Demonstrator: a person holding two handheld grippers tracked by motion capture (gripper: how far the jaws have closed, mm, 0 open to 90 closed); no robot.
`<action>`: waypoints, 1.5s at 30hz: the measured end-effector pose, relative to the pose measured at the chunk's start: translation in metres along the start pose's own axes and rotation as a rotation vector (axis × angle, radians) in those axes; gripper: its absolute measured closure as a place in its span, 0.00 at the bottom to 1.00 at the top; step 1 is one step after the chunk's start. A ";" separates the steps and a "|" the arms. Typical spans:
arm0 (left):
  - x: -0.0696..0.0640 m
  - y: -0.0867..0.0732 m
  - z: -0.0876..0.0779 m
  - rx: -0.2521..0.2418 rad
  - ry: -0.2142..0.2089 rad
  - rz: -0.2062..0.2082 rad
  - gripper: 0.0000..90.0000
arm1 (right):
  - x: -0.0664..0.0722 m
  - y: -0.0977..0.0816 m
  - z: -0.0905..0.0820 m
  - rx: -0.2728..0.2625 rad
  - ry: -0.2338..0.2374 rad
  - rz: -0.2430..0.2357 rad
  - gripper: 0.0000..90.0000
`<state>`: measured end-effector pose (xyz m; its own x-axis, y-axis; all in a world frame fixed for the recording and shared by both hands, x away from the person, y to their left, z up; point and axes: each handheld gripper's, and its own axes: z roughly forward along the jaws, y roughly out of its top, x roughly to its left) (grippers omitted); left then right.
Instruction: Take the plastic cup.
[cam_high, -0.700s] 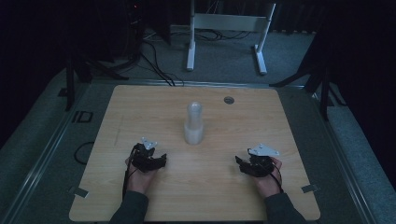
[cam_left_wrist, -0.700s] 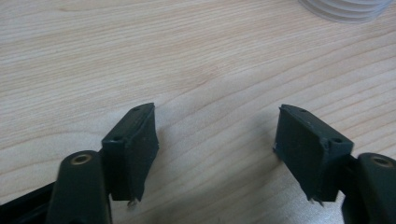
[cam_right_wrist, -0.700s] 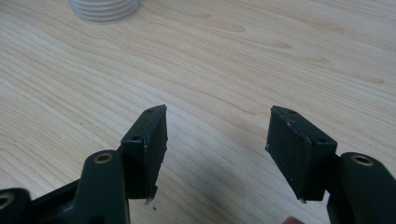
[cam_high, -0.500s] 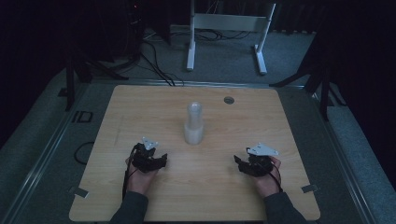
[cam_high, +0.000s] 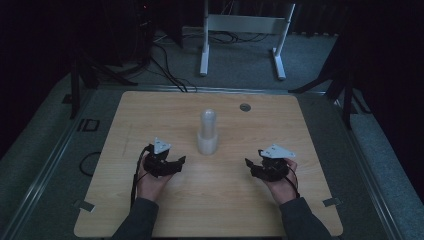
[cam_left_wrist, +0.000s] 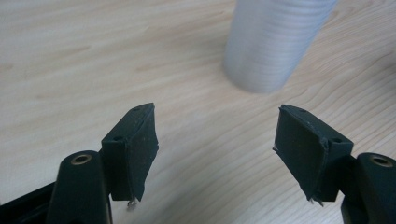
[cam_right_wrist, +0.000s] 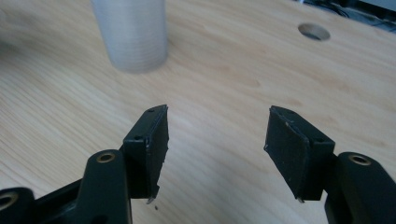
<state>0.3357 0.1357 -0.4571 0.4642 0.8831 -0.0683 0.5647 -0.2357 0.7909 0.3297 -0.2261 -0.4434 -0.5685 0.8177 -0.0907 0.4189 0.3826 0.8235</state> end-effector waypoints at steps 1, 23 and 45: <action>-0.002 0.006 0.001 -0.006 -0.011 0.017 0.32 | 0.000 0.004 0.000 -0.007 0.008 -0.002 0.43; -0.027 0.039 0.041 -0.055 -0.098 0.088 0.27 | 0.016 0.070 0.018 -0.067 0.091 -0.063 0.41; -0.037 0.047 0.068 -0.129 -0.098 0.070 0.23 | 0.037 0.120 0.050 -0.125 0.155 -0.080 0.32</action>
<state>0.3913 0.0646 -0.4586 0.5671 0.8211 -0.0648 0.4398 -0.2354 0.8667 0.3946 -0.1288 -0.3764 -0.7024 0.7074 -0.0791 0.2827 0.3792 0.8810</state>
